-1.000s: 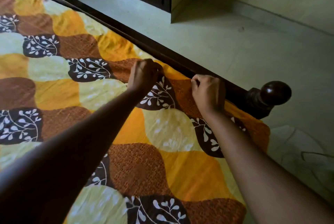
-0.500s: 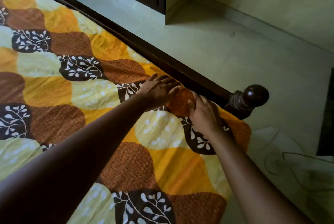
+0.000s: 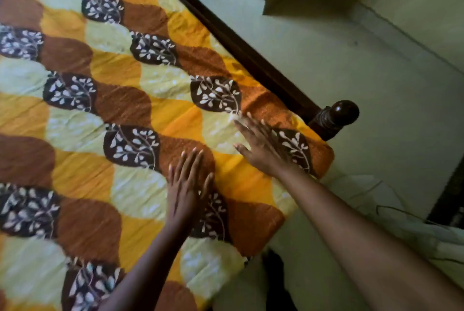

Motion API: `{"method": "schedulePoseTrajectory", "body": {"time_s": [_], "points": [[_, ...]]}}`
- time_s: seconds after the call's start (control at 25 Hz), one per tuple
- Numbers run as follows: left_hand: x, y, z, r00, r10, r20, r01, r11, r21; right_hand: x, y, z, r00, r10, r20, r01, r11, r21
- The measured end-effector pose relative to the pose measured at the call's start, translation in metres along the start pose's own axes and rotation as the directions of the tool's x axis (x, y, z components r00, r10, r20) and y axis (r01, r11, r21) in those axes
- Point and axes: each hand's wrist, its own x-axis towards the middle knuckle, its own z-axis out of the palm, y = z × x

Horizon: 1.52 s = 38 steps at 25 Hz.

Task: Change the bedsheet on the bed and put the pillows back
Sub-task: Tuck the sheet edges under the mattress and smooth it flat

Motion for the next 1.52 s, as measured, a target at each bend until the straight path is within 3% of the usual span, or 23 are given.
{"method": "schedulePoseTrajectory", "body": {"time_s": [0.16,0.24,0.4,0.56,0.6,0.64,0.68,0.76,0.84,0.92,0.96,1.08,1.16,1.2,1.24,1.32,1.4,1.44,1.52], "points": [[-0.133,-0.025,0.022,0.954,-0.294,-0.06,0.3,0.935,0.189,0.014,0.0,0.031,0.955,-0.263,0.135,0.291,0.921,-0.26],[-0.168,-0.016,0.039,0.931,-0.351,-0.102,0.366,0.893,0.264,0.004,0.001,0.041,0.869,-0.451,0.206,0.495,0.8,-0.337],[-0.198,-0.005,0.053,0.925,-0.35,-0.151,0.381,0.864,0.329,-0.051,0.012,0.051,0.602,-0.726,0.331,0.797,0.526,-0.295],[-0.219,0.0,0.063,0.921,-0.328,-0.212,0.383,0.864,0.326,-0.059,0.006,0.044,0.156,-0.869,0.469,0.984,0.175,-0.002],[-0.221,0.0,0.065,0.915,-0.331,-0.232,0.393,0.861,0.324,-0.04,-0.007,0.043,0.145,-0.883,0.446,0.987,0.161,-0.002],[-0.22,-0.001,0.066,0.912,-0.327,-0.248,0.396,0.859,0.324,-0.015,-0.023,0.045,0.228,-0.887,0.402,0.972,0.228,-0.049],[-0.219,-0.001,0.067,0.91,-0.319,-0.265,0.396,0.859,0.326,0.011,-0.041,0.047,0.357,-0.861,0.361,0.933,0.343,-0.107],[-0.22,0.0,0.069,0.9,-0.314,-0.302,0.402,0.865,0.3,0.052,-0.077,0.06,0.578,-0.728,0.369,0.815,0.539,-0.214],[-0.222,0.005,0.071,0.87,-0.333,-0.363,0.427,0.877,0.22,0.056,-0.103,0.082,0.697,-0.618,0.364,0.712,0.655,-0.252],[-0.227,0.014,0.072,0.751,-0.461,-0.472,0.529,0.849,0.012,0.033,-0.12,0.099,0.712,-0.618,0.335,0.699,0.672,-0.245],[-0.231,0.021,0.073,0.644,-0.552,-0.53,0.581,0.803,-0.132,0.017,-0.123,0.106,0.688,-0.641,0.34,0.723,0.648,-0.24],[-0.235,0.041,0.075,0.207,-0.764,-0.611,0.56,0.604,-0.567,-0.028,-0.124,0.118,0.599,-0.709,0.373,0.8,0.558,-0.222],[-0.228,0.042,0.075,-0.142,-0.87,-0.473,0.402,0.386,-0.83,-0.056,-0.131,0.127,0.564,-0.725,0.397,0.825,0.518,-0.225],[-0.222,0.038,0.073,-0.3,-0.9,-0.316,0.256,0.243,-0.936,-0.074,-0.135,0.132,0.545,-0.732,0.408,0.837,0.497,-0.227],[-0.216,0.033,0.069,-0.412,-0.9,-0.139,0.077,0.117,-0.99,-0.094,-0.138,0.137,0.52,-0.741,0.426,0.853,0.474,-0.217],[-0.21,0.014,0.058,-0.52,-0.849,0.091,-0.202,0.018,-0.979,-0.121,-0.142,0.141,0.422,-0.787,0.451,0.904,0.401,-0.145],[-0.207,-0.008,0.049,-0.571,-0.806,0.158,-0.307,0.03,-0.951,-0.11,-0.156,0.138,0.32,-0.842,0.434,0.931,0.364,0.018],[-0.206,-0.017,0.047,-0.597,-0.783,0.176,-0.333,0.042,-0.942,-0.093,-0.17,0.137,0.336,-0.848,0.409,0.914,0.399,0.077],[-0.203,-0.028,0.048,-0.627,-0.753,0.201,-0.373,0.063,-0.926,-0.042,-0.21,0.142,0.47,-0.823,0.32,0.853,0.517,0.077]]}}
